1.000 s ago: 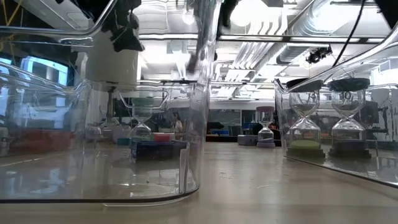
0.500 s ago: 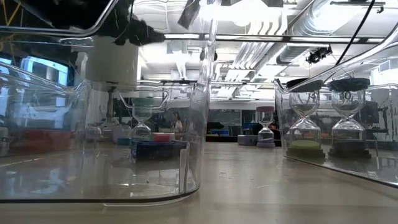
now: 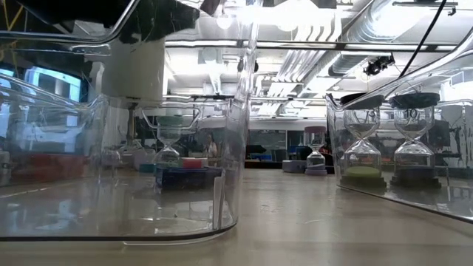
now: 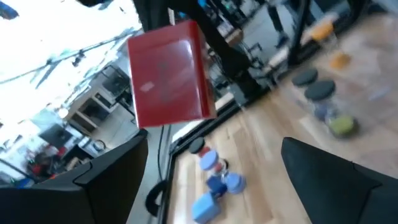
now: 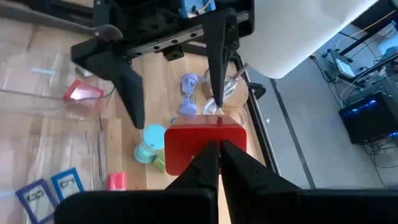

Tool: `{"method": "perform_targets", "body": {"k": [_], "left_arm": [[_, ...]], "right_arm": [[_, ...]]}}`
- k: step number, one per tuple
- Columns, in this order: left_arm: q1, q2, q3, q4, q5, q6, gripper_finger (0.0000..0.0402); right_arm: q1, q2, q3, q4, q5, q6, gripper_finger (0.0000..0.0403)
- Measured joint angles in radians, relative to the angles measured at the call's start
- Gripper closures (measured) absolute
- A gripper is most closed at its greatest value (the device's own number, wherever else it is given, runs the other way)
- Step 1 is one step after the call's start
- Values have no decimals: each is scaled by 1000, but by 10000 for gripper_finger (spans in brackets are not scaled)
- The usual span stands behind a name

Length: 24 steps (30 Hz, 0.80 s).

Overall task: Pick & Place Office items
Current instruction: Put the top middle red adapter into the left bin

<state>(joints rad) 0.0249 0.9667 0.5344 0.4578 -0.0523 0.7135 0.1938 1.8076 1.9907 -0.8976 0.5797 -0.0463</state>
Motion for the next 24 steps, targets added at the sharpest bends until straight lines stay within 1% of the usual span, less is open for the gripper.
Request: {"method": "perform_targets", "body": {"k": [6, 14, 17, 18, 21, 24], "left_arm": [[-9, 0, 0, 1, -2, -164, 39], [-9, 0, 0, 0, -2, -287, 39], [-9, 0, 0, 2, -2, -361, 39], [-9, 0, 0, 12, -2, -395, 39], [-2, 0, 0, 62, 7, -563, 39], [17, 0, 0, 84, 87, -724, 39]], "right_arm": [[-6, 0, 0, 22, 3, 0, 400], [-6, 0, 0, 41, 6, -10, 400], [-2, 0, 0, 38, 6, -31, 400], [0, 0, 0, 39, 6, -38, 400], [8, 0, 0, 43, 2, -71, 400], [10, 0, 0, 64, -2, -99, 400]]}}
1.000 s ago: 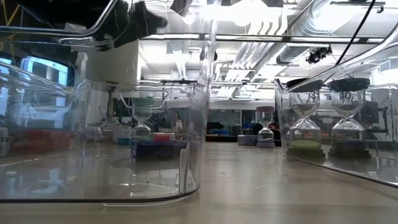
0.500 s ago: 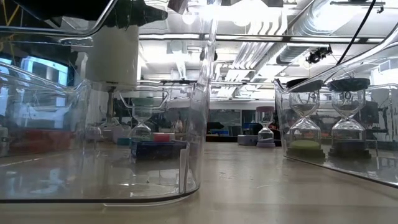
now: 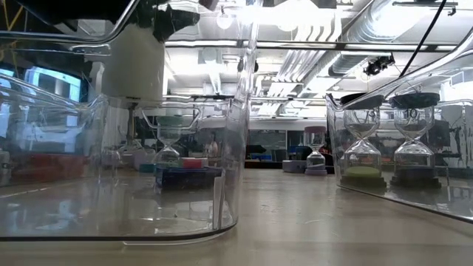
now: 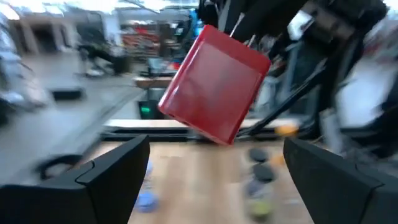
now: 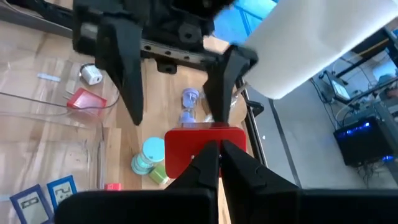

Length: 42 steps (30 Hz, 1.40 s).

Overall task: Pick & Place Office items
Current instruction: Put the top middle red adapter into the left bin

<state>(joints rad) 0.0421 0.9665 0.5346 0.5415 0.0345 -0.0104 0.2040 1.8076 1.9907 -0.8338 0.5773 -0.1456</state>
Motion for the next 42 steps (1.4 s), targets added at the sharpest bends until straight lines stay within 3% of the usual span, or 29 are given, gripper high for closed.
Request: {"method": "perform_targets", "body": {"k": [7, 15, 20, 32, 42], "left_arm": [[99, 0, 0, 40, 307, -320, 39], [145, 44, 1, 104, 354, -406, 39], [145, 104, 1, 228, 435, -436, 39], [132, 145, 1, 331, 417, -477, 39], [60, 145, -2, 369, 357, -478, 39]], "right_arm": [[0, 0, 0, 27, -5, -50, 400], [-1, 0, 0, 75, -57, -93, 400], [-2, 0, 0, 83, -78, -99, 400], [-3, 0, 1, 84, -86, -99, 400], [-12, -1, 2, 90, -89, -106, 400]]}}
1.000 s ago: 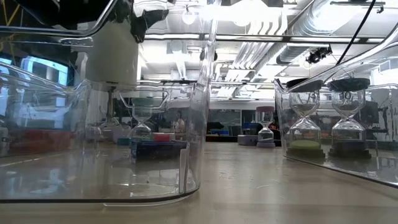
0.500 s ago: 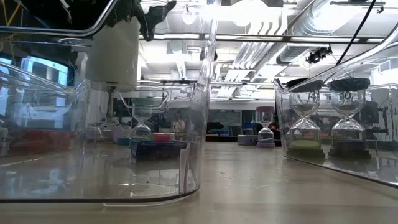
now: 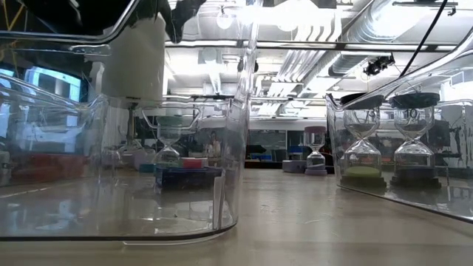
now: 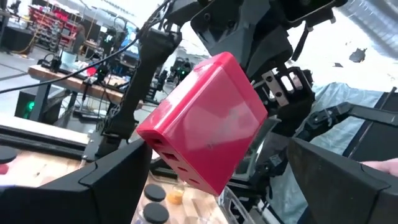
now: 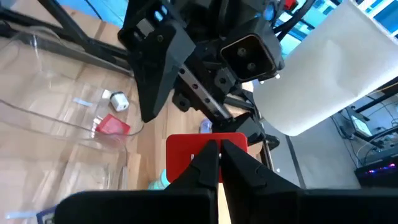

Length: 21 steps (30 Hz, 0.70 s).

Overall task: Pick & Place Office items
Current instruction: Put the top middle red adapter into the left bin

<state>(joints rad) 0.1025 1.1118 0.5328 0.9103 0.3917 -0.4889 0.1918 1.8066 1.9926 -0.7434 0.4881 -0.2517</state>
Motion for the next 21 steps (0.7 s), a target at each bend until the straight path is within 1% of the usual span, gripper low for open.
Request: {"method": "perform_targets", "body": {"k": [4, 14, 19, 21], "left_arm": [[-20, 0, 0, 11, -41, 0, 39], [-20, 0, 0, 44, -34, -4, 39], [-20, 0, 0, 44, -35, -101, 39], [-20, 0, 0, 44, -35, -119, 39]], "right_arm": [[-10, -1, 0, 0, -3, 4, 400], [-10, -2, 1, -37, 4, 27, 400], [-14, -2, 1, -60, 6, 50, 400], [-20, -2, 0, -60, 5, 61, 400]]}}
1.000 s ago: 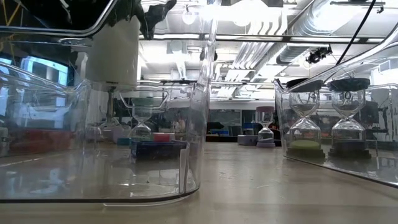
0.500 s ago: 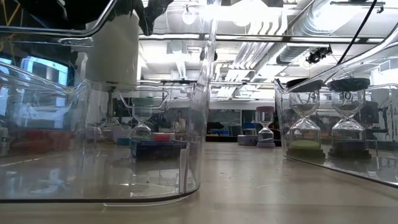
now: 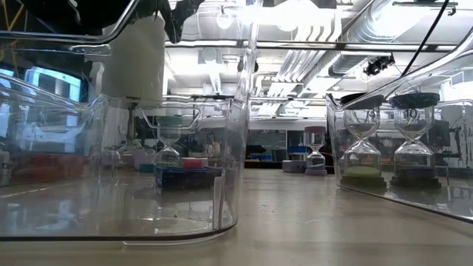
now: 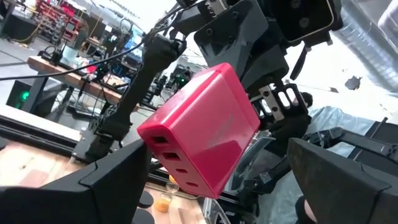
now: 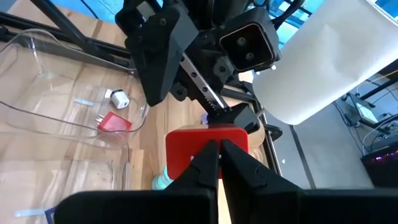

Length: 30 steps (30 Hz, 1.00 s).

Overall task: Pick & Place Office items
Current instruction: Put the top middle red adapter into the left bin

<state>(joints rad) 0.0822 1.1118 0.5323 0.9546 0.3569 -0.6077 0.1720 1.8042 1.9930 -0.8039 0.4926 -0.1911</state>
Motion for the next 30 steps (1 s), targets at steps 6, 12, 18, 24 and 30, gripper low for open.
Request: {"method": "perform_targets", "body": {"k": [6, 12, 18, 24, 30], "left_arm": [[0, 0, 0, 5, -17, -57, 39], [0, 0, 0, 35, -50, -126, 39], [0, 0, 0, 56, -85, -174, 39], [0, 0, 0, 56, -95, -177, 57], [0, 0, 0, 51, -98, -189, 122]], "right_arm": [[-18, 1, 0, -1, -2, 10, 400], [-30, 1, 0, 1, -1, 11, 400], [-36, 2, -1, -2, 4, 11, 400], [-36, 3, -2, -2, 6, 7, 400], [-36, 2, -2, -2, 1, 7, 400]]}}
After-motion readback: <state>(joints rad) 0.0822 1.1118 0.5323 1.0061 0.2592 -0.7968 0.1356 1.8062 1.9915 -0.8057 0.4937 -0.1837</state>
